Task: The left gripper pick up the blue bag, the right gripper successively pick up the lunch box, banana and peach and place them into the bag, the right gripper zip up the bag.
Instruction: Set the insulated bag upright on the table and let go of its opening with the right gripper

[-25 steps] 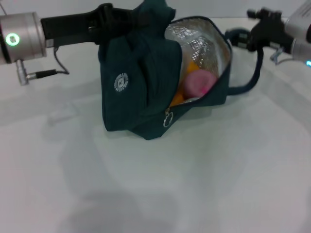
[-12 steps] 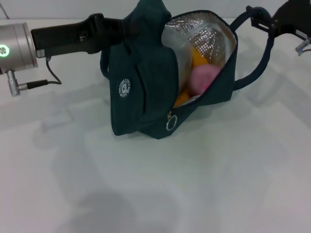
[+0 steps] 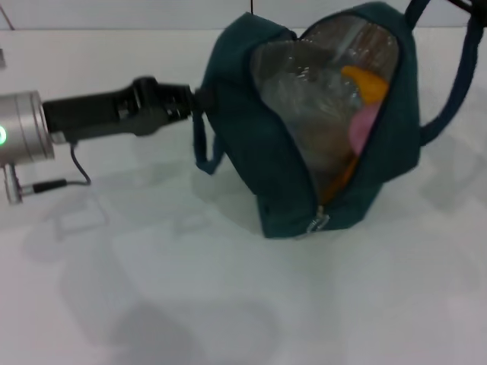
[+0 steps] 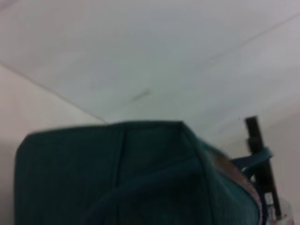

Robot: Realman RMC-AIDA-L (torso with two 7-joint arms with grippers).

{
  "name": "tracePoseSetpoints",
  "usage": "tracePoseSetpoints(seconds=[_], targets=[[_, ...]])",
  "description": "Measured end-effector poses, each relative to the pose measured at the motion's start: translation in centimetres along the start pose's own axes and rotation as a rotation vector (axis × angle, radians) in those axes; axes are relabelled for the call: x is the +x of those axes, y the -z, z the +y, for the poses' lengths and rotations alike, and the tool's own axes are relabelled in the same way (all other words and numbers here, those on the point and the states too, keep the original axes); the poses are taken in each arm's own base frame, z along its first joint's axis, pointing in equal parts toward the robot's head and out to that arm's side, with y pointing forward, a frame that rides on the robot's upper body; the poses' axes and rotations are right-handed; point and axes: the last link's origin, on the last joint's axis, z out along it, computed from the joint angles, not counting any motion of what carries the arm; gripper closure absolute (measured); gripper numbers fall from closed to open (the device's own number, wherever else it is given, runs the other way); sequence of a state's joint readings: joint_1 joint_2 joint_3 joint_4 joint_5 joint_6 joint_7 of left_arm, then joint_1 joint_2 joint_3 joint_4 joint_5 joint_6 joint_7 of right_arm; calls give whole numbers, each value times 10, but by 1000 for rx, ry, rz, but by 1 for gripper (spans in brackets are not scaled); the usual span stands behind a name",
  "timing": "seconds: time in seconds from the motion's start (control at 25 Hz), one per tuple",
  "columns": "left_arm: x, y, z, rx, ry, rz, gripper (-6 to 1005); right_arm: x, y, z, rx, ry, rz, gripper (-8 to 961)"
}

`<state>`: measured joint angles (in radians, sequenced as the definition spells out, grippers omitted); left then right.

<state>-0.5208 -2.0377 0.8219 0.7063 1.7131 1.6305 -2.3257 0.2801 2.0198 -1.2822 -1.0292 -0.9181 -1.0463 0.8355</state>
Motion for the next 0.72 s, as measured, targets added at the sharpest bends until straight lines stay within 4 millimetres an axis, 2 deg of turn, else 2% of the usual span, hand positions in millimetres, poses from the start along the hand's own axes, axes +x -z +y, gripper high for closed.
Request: tracePoseSetpoints(seconds=[0.24, 0.4, 0.48, 0.64, 0.72], targets=[[-22, -9, 4, -108, 50, -74, 932, -30, 13, 10, -98, -74, -103, 210], [-28, -19, 15, -195, 44, -119, 932, -35, 22, 12, -113, -101, -121, 211], [-27, -23, 12, -175, 24, -114, 932, -25, 19, 11, -95, -128, -80, 212], [-22, -29, -7, -65, -7, -56, 932, 12, 12, 13, -66, -179, 64, 213], [-19, -30, -11, -39, -24, -37, 932, 21, 13, 16, -71, -201, 87, 213]])
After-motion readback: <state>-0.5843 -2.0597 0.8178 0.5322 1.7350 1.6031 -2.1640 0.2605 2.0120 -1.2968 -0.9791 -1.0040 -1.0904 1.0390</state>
